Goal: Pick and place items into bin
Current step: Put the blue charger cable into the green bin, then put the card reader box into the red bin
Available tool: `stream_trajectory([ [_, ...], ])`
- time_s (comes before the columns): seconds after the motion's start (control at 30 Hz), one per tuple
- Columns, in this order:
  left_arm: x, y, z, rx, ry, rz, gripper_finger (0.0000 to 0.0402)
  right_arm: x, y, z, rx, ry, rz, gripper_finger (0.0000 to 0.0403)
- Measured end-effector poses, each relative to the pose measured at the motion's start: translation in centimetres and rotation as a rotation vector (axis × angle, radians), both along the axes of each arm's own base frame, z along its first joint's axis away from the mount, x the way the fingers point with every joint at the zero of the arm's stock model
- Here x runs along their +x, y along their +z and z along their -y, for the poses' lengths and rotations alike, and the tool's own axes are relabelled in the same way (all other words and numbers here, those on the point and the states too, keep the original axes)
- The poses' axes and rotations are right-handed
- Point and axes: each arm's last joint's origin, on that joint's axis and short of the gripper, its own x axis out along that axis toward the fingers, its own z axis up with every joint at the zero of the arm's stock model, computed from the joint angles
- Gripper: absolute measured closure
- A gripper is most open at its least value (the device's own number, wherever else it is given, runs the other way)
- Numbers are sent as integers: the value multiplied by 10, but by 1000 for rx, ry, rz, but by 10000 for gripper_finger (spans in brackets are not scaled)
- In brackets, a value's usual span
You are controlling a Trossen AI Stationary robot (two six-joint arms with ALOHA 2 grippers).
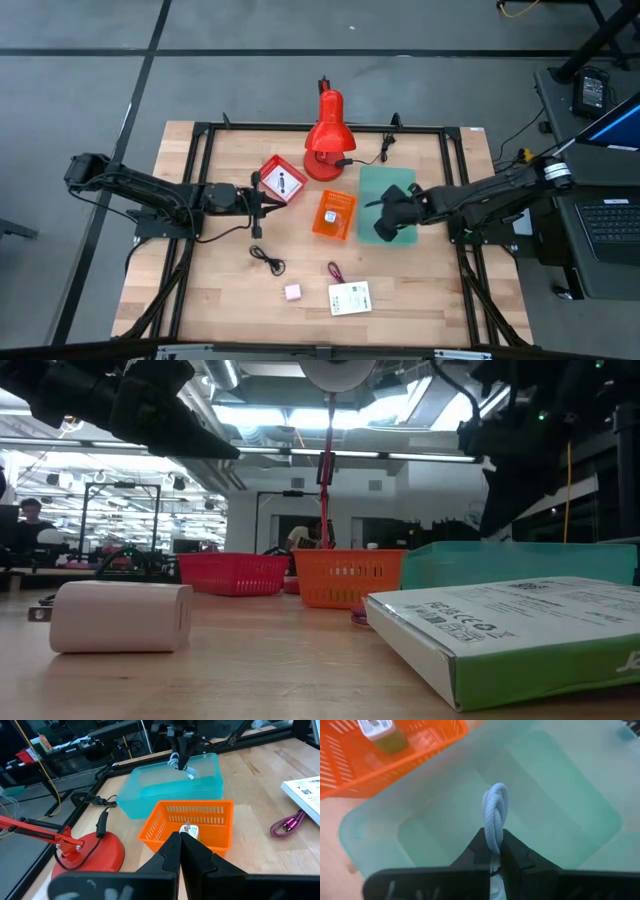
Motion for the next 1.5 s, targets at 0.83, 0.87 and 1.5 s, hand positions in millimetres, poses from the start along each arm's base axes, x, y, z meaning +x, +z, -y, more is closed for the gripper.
stream_trajectory([
  [0.83,0,0,0,-1,-1,0,396,8,-9,-1,-45,66,-37,283],
  [0.87,0,0,0,-1,-1,0,396,8,-9,-1,-46,68,-38,280],
  [1.5,0,0,0,1,1,0,396,12,36,-4,-100,219,84,278],
])
